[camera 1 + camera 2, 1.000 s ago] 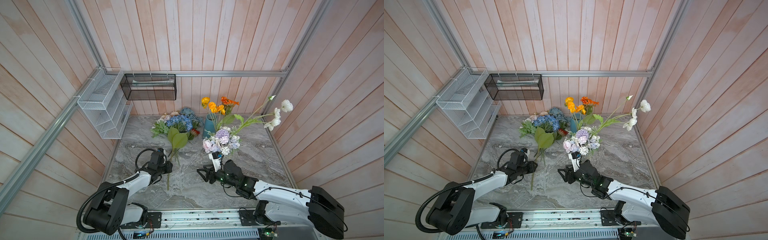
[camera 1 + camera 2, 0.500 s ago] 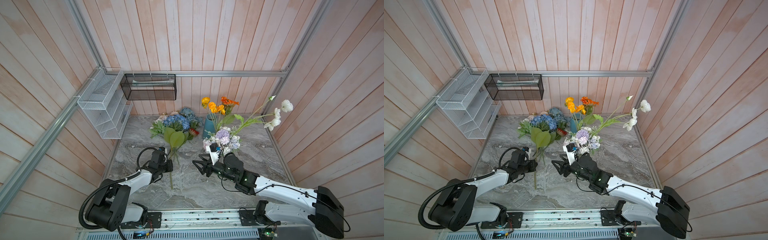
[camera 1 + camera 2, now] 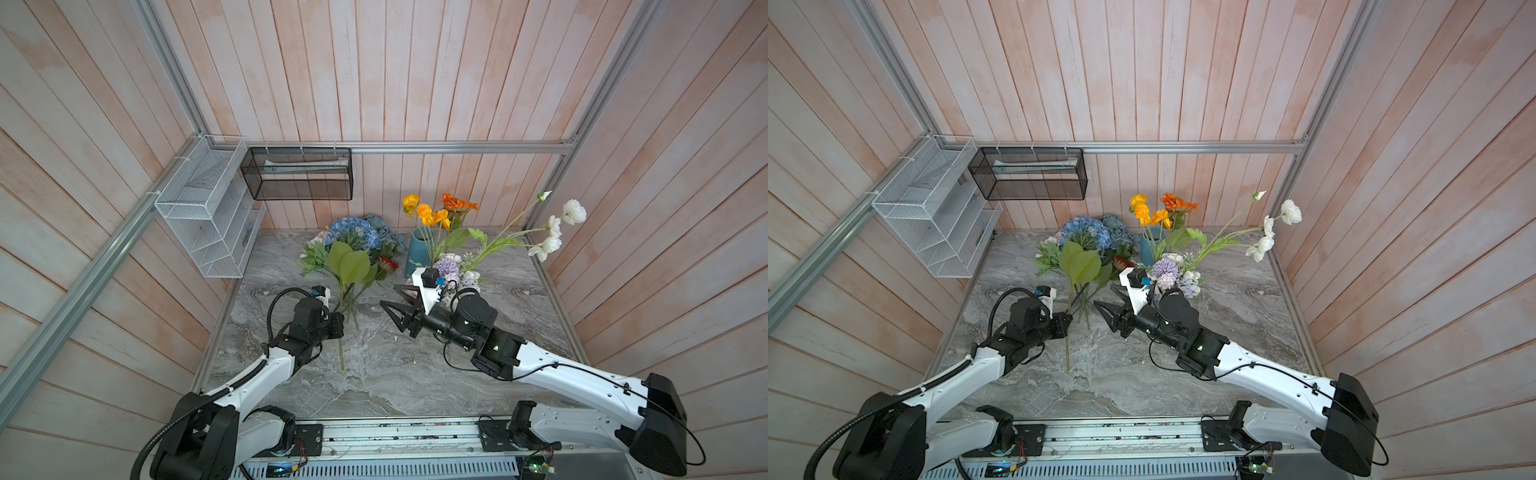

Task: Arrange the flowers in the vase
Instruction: 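Lift the blue hydrangea upward with the left gripper while the right gripper approaches, then grasp the hydrangea stem with the right gripper just above the left gripper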

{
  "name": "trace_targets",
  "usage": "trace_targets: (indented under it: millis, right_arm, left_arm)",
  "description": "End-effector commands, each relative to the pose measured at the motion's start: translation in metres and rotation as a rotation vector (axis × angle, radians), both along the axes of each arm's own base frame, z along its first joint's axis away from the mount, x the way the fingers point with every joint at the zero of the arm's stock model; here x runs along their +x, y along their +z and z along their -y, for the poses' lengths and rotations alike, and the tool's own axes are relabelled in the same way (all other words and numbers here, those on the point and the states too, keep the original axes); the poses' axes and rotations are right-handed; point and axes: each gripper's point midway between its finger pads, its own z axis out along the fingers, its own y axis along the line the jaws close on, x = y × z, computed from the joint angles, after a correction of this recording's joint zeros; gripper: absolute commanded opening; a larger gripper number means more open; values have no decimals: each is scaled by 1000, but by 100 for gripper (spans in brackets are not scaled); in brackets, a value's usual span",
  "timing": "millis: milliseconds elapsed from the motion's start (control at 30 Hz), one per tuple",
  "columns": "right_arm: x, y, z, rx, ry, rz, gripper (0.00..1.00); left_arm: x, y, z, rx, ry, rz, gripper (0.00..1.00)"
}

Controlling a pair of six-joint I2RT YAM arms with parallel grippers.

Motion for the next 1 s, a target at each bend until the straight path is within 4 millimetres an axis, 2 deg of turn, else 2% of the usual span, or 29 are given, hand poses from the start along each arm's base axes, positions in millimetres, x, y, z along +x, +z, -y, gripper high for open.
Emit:
trace_targets:
  millis: [0, 133, 300, 467, 633, 733, 833, 967]
  right_arm:
    - [0, 23, 0, 26, -11, 71, 61]
    - [2, 32, 0, 36, -19, 97, 62]
    - [2, 39, 2, 53, -29, 129, 61]
    - [2, 47, -1, 63, -19, 136, 61]
    - [-1, 58, -18, 70, 54, 91, 60]
    - [-5, 60, -32, 75, 117, 72, 59]
    - [-8, 65, -43, 88, 170, 58, 58]
    - [-13, 75, -55, 113, 235, 58, 57]
  left_arm:
    - [-1, 27, -2, -58, 31, 93, 0]
    - [-10, 53, 1, -182, 43, 166, 0]
    - [-19, 85, 12, -224, 5, 257, 0]
    - [-28, 129, 21, -273, -11, 401, 0]
    - [-39, 185, 23, -304, -43, 613, 0]
    - [-41, 210, 25, -279, -76, 700, 0]
    - [-45, 233, 35, -263, -150, 770, 0]
    - [-53, 254, 45, -260, -232, 842, 0]
